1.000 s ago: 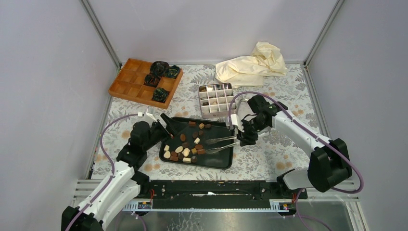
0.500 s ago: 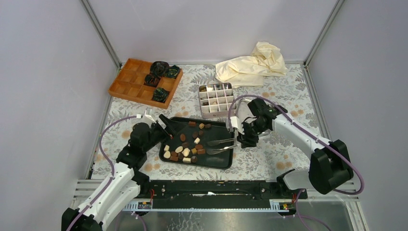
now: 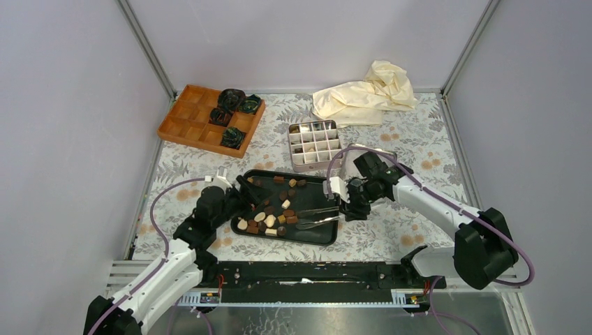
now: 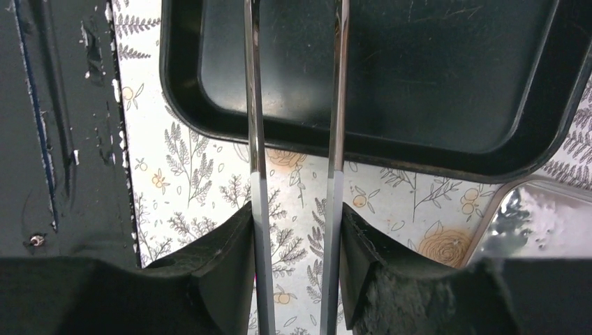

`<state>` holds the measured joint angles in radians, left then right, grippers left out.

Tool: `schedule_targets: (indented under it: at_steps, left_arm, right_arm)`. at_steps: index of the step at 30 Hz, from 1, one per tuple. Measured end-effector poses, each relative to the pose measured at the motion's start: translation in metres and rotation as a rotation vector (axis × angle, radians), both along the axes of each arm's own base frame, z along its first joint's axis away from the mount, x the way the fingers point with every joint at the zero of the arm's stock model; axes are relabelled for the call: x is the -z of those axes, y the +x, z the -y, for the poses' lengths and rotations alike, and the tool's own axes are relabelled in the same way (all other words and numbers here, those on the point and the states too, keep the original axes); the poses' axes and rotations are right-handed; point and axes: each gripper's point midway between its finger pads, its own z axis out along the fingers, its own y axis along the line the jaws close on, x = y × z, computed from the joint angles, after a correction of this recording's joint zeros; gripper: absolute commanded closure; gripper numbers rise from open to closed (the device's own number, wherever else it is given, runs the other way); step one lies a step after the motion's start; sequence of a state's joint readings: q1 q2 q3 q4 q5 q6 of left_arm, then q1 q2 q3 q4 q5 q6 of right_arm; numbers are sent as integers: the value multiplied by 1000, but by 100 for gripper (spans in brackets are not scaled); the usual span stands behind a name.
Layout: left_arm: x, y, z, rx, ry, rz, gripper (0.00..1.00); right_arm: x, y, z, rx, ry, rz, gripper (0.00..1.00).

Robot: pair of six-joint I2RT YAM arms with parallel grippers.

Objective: Pack the chocolate
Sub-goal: Adjust the fake chocolate on the plate.

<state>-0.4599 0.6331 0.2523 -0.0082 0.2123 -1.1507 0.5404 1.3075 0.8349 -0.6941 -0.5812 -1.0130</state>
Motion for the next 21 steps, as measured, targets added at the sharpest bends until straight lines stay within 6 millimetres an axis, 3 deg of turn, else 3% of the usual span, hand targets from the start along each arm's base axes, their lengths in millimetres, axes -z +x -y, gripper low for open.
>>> schedule_targets:
  at_steps: [4, 9, 21]
  left_arm:
    - [7, -5, 0, -8, -11, -18, 16]
    - [5, -7, 5, -5, -21, -21, 17]
    - [16, -5, 11, -7, 8, -49, 16]
  right_arm:
    - [3, 2, -8, 1, -8, 10, 55]
    - [8, 4, -12, -7, -24, 22, 65]
    - [13, 3, -15, -47, -39, 42, 62]
